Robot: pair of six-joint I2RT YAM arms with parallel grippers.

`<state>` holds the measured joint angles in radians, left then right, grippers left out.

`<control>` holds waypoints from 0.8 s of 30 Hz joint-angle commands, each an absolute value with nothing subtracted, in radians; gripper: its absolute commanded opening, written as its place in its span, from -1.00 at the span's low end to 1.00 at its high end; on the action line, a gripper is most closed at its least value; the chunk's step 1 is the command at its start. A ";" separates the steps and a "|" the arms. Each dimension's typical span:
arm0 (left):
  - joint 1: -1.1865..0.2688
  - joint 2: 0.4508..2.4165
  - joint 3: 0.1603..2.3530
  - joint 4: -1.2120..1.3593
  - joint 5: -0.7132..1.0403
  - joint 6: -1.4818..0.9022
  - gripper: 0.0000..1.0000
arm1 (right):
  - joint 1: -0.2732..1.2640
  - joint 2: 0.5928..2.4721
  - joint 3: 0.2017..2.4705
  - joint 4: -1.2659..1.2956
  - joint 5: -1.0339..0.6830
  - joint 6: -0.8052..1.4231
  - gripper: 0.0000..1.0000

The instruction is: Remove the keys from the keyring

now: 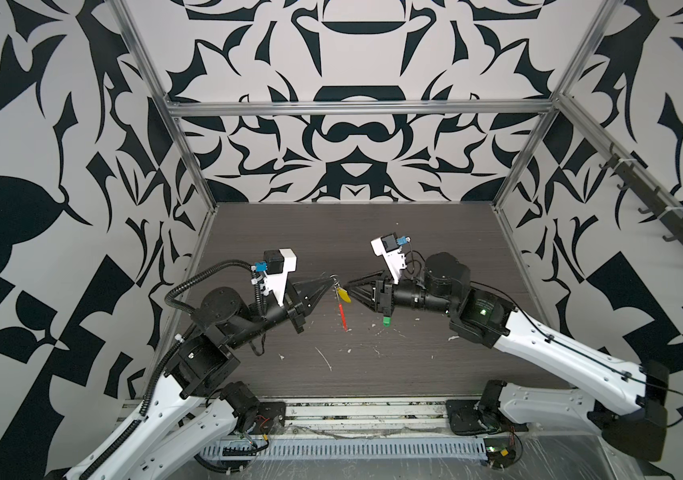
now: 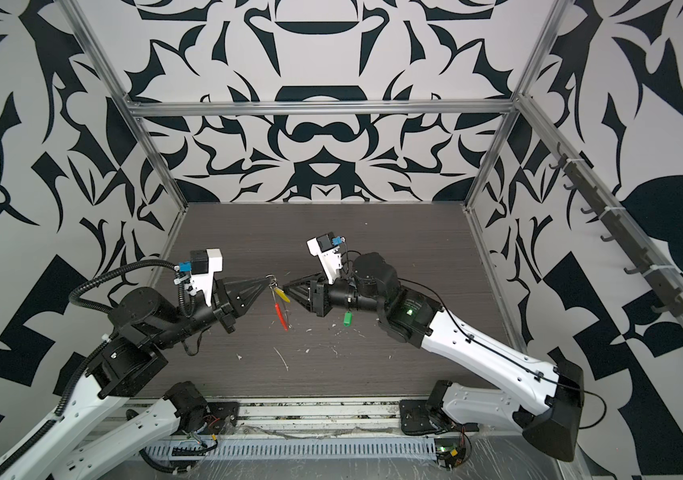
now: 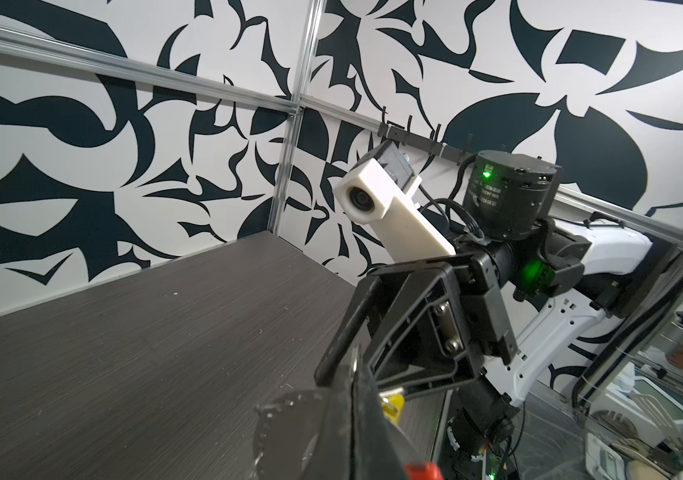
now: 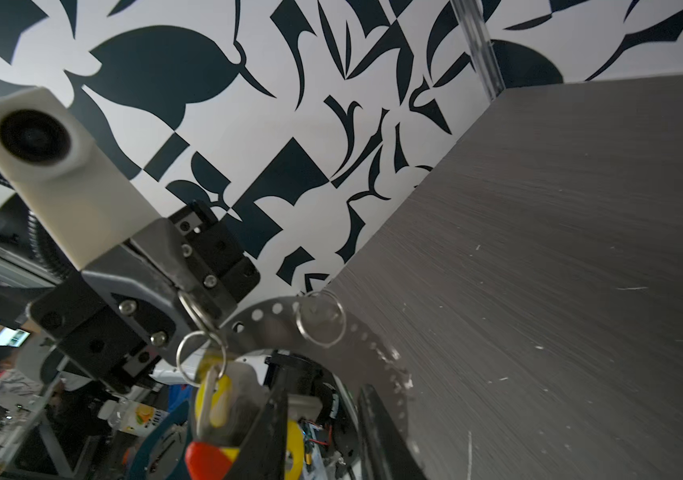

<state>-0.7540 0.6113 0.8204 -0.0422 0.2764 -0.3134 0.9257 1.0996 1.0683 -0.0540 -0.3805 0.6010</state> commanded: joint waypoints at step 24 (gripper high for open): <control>-0.758 0.612 0.862 -0.006 0.406 -0.342 -1.00 | 0.913 1.117 1.153 0.086 -0.611 0.405 -0.51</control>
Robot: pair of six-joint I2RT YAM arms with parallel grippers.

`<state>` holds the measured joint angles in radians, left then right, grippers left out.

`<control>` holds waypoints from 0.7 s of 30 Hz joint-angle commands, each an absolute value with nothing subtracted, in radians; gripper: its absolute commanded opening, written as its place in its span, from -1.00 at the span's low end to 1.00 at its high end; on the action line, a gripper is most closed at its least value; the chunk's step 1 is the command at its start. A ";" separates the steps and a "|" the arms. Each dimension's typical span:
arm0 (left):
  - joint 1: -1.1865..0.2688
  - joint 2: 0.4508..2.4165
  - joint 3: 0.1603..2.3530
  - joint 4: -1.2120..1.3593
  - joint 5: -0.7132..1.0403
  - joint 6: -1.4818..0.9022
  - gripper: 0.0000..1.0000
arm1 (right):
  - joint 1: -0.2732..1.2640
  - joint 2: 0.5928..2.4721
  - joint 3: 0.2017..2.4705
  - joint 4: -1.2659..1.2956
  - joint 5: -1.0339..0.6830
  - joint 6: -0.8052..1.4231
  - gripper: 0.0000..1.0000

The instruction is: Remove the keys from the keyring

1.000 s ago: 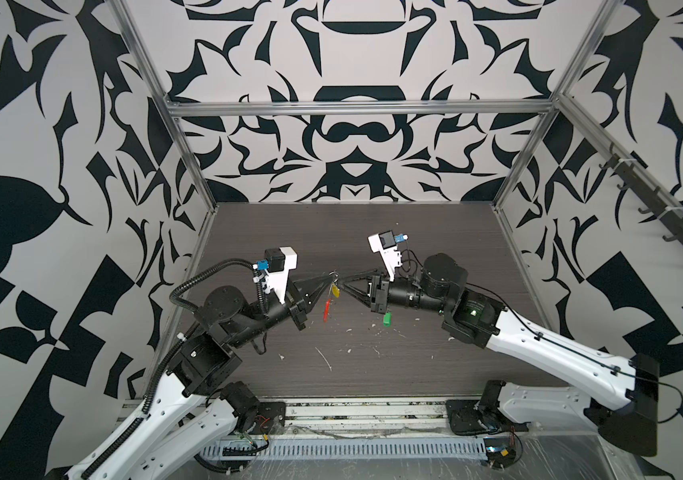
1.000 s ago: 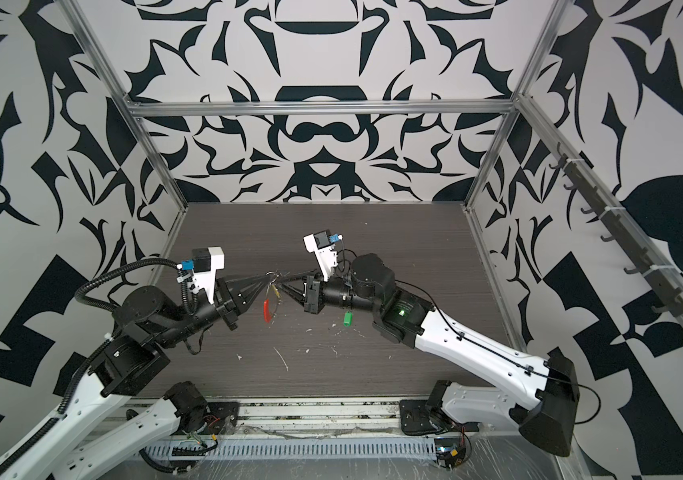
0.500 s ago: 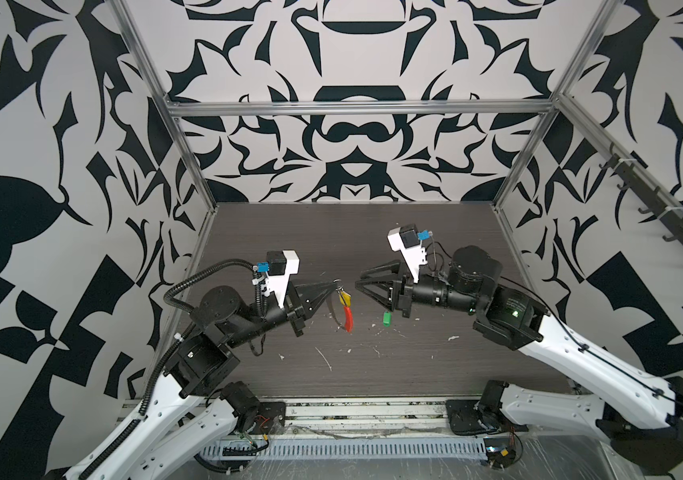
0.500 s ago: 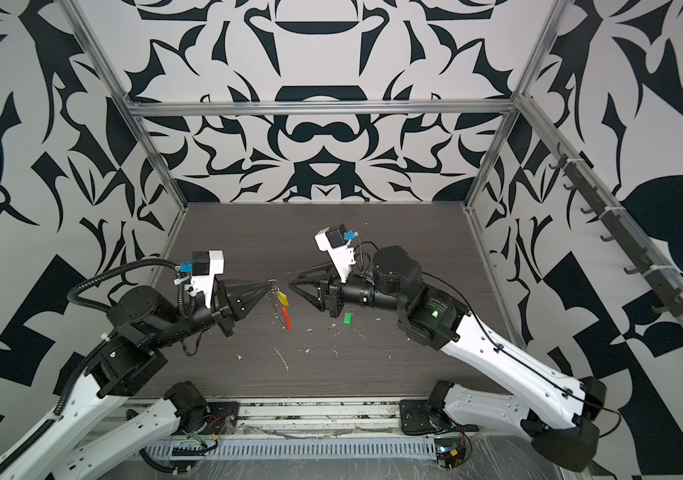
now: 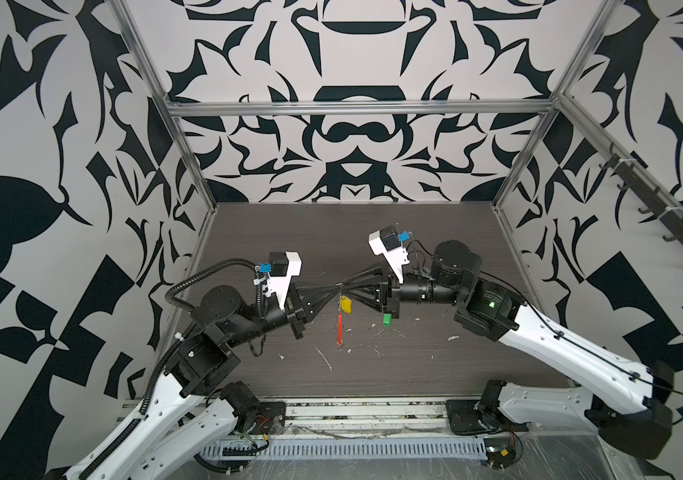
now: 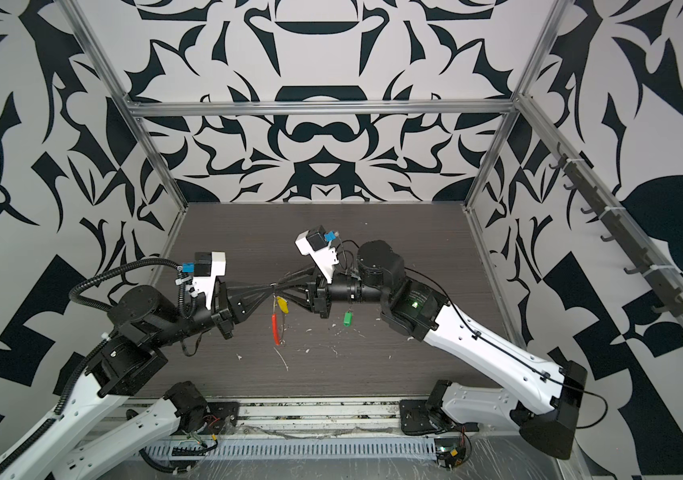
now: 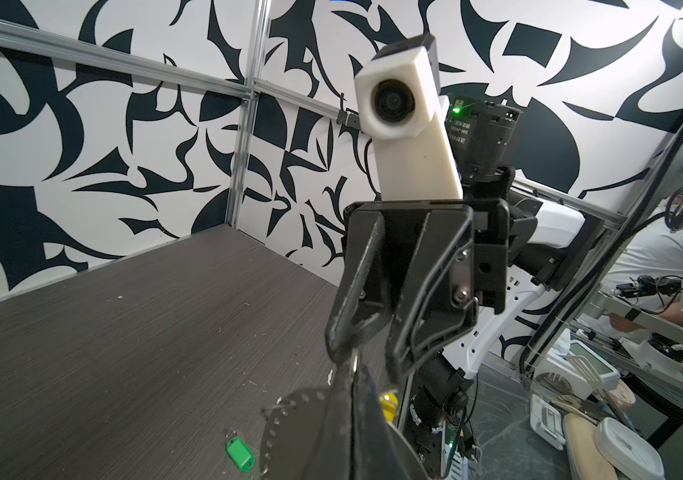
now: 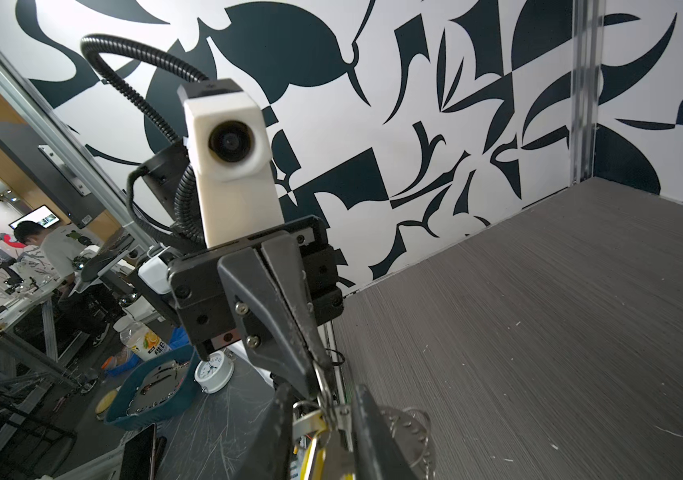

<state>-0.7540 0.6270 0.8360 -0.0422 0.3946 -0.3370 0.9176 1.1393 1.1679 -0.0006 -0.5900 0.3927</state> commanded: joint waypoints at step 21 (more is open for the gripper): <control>-0.757 0.603 0.862 -0.004 0.389 -0.362 -1.00 | 0.880 1.106 1.092 0.141 -0.645 0.471 -1.00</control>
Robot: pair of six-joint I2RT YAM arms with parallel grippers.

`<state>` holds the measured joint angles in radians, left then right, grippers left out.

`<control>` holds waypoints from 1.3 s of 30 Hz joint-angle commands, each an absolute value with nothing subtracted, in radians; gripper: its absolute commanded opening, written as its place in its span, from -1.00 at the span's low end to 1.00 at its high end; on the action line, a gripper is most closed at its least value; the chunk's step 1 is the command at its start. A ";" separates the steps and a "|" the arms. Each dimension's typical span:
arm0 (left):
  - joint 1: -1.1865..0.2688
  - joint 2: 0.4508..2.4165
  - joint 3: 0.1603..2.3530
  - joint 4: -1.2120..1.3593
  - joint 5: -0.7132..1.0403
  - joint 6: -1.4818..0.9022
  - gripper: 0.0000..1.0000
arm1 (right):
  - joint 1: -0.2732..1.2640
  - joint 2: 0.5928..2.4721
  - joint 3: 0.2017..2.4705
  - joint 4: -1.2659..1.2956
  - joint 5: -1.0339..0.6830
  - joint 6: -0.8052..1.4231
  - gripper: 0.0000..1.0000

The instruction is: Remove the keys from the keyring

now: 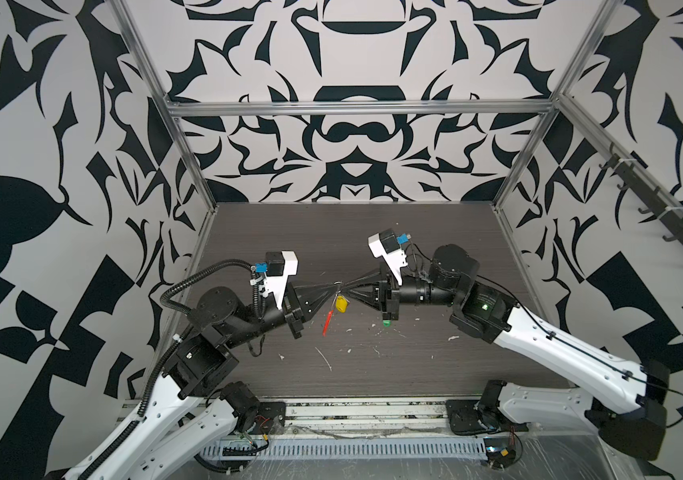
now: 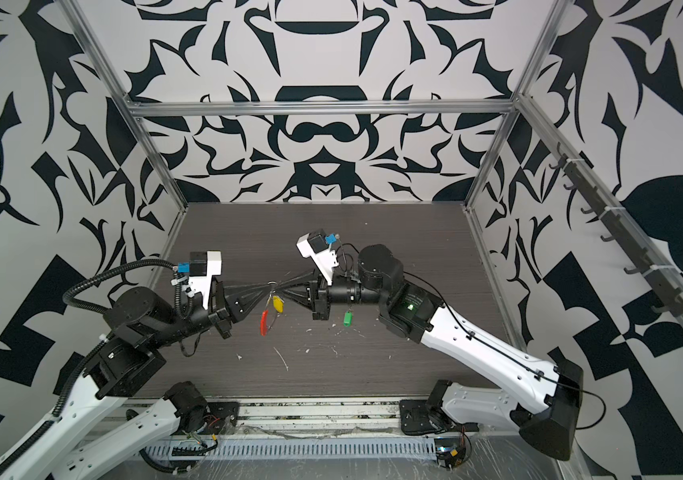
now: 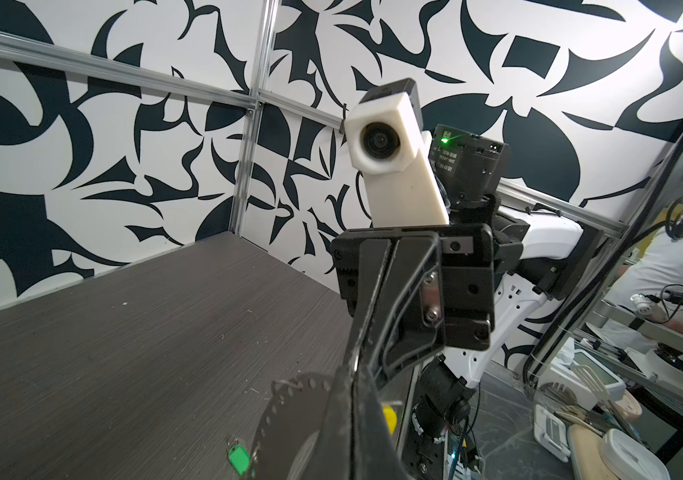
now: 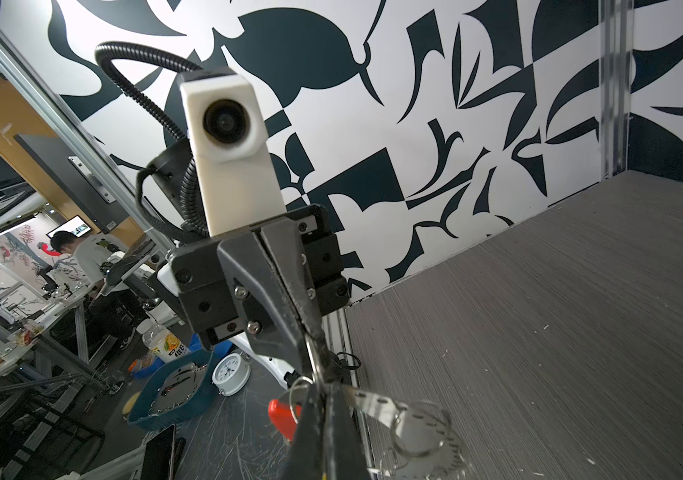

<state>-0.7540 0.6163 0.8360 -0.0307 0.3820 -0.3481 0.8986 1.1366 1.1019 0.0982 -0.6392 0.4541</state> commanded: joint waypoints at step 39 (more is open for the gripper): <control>-0.747 1.001 1.330 -0.778 0.617 -0.209 -0.37 | 0.788 1.233 1.429 -0.650 -0.882 0.130 -1.00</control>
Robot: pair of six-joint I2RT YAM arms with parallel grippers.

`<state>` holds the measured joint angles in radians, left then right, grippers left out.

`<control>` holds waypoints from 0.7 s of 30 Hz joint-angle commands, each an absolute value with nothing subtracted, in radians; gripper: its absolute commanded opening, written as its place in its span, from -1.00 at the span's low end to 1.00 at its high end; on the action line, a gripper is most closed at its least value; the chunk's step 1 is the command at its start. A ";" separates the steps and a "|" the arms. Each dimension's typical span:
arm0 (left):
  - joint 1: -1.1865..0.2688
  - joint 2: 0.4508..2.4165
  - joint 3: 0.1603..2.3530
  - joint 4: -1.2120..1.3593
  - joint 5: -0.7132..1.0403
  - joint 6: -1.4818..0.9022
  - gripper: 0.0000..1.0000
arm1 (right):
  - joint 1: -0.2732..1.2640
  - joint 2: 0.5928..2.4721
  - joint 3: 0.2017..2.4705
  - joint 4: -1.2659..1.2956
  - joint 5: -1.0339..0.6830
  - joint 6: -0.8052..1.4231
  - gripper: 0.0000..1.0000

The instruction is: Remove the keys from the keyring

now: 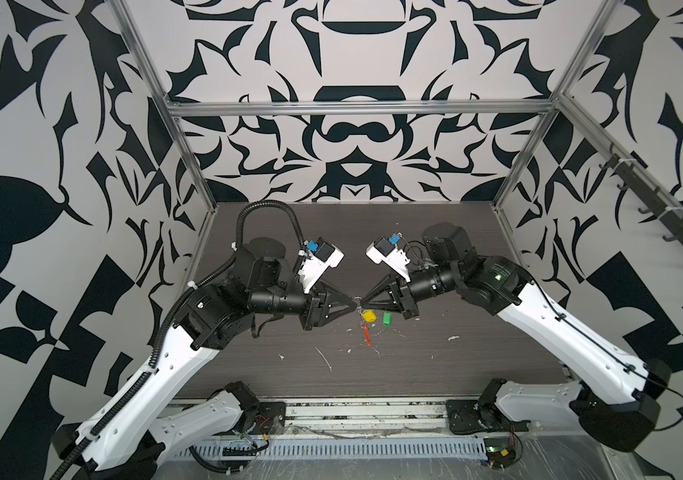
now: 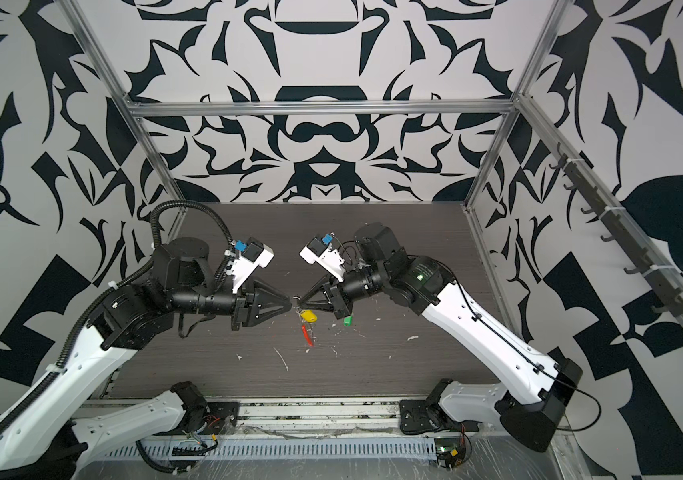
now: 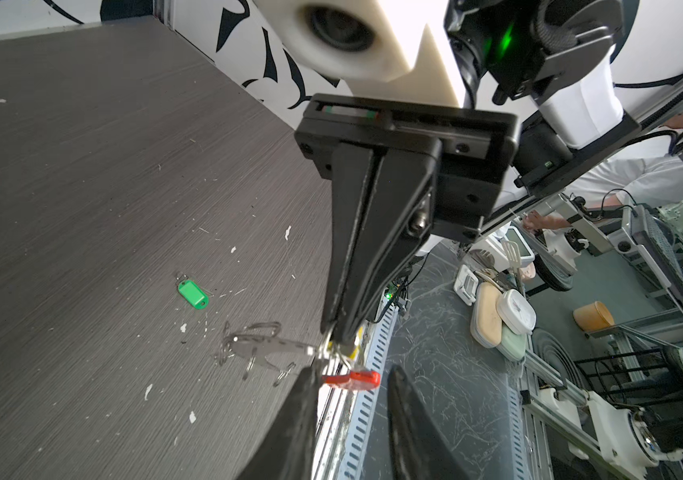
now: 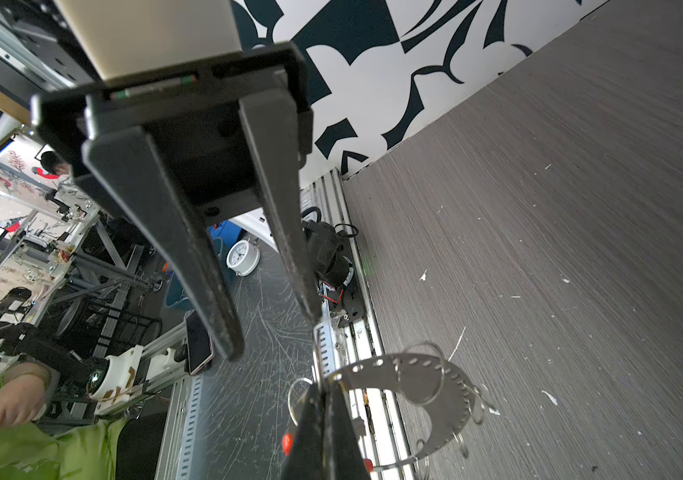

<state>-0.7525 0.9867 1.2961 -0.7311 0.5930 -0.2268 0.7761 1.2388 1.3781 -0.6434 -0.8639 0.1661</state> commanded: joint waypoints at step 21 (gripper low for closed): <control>-0.738 1.040 1.350 -0.810 0.664 -0.193 -0.60 | 0.817 1.258 1.471 -0.666 -0.837 0.110 -1.00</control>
<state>-0.7414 1.0378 1.3277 -0.7685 0.6380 -0.2096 0.8131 1.2652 1.4239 -0.6922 -0.8406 0.1268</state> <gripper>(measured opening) 0.203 0.055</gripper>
